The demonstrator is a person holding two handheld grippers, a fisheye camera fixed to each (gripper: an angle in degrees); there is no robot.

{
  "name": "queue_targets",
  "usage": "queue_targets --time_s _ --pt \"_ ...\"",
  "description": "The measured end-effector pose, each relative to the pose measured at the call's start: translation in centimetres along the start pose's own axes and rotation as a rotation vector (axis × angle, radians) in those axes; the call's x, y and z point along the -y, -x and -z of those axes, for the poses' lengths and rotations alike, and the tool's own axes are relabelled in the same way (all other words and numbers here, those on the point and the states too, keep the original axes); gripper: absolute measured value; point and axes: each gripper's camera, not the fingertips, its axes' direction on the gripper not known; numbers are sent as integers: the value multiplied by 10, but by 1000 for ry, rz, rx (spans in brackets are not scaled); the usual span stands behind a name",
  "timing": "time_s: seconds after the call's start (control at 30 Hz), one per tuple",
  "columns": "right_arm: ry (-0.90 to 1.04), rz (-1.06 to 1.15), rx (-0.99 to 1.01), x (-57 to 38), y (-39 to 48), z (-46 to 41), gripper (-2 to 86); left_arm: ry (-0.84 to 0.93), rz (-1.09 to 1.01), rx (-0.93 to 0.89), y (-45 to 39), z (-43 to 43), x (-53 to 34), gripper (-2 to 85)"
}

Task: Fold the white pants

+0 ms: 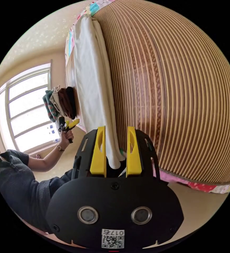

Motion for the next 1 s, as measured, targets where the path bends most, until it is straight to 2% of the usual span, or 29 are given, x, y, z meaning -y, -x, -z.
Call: queue_targets --time_s 0.13,0.3,0.43,0.57,0.7,0.83,1.0 --pt "-84 40 117 79 1 11 159 47 -90 78 4 -22 84 188" --pt "-149 87 267 178 24 -1 176 25 -164 96 0 -47 165 181" --pt "-159 126 323 253 50 -12 155 65 -118 -10 15 -64 217 145" --pt "-125 100 303 295 61 -29 91 170 -99 -8 27 -86 237 84" --pt "-152 130 266 290 74 -30 55 132 -113 54 26 -96 226 55" --pt "-236 226 409 252 100 -13 28 2 -180 -212 17 -91 184 50" --pt "-296 345 584 182 142 18 13 -113 -293 -359 -28 -77 115 61"
